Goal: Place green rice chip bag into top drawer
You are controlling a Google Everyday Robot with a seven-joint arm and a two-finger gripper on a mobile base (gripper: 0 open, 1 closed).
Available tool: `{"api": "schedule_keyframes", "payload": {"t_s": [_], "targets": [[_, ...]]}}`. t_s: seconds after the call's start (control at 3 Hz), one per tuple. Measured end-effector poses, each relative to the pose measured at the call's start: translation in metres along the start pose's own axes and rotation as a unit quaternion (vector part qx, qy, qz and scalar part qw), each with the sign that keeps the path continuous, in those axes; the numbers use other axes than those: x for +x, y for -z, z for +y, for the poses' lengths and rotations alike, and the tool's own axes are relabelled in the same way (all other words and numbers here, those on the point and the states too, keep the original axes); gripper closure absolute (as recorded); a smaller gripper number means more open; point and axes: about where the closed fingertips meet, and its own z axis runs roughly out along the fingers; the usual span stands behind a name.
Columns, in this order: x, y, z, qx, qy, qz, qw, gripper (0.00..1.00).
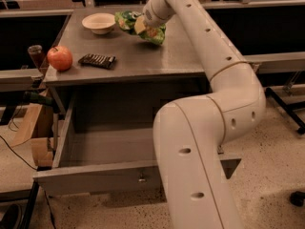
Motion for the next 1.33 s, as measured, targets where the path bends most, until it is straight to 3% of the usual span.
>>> {"api": "schedule_keyframes", "payload": {"t_s": [0.33, 0.67, 1.0, 1.33], "targets": [[-0.008, 0.034, -0.008, 0.009, -0.009, -0.030, 0.9995, 1.00], [-0.021, 0.135, 0.001, 0.006, 0.001, -0.094, 0.9956, 1.00], [-0.002, 0.195, 0.041, -0.036, 0.020, -0.119, 0.9920, 1.00], [0.030, 0.178, 0.060, -0.058, 0.019, -0.090, 0.9940, 1.00]]}}
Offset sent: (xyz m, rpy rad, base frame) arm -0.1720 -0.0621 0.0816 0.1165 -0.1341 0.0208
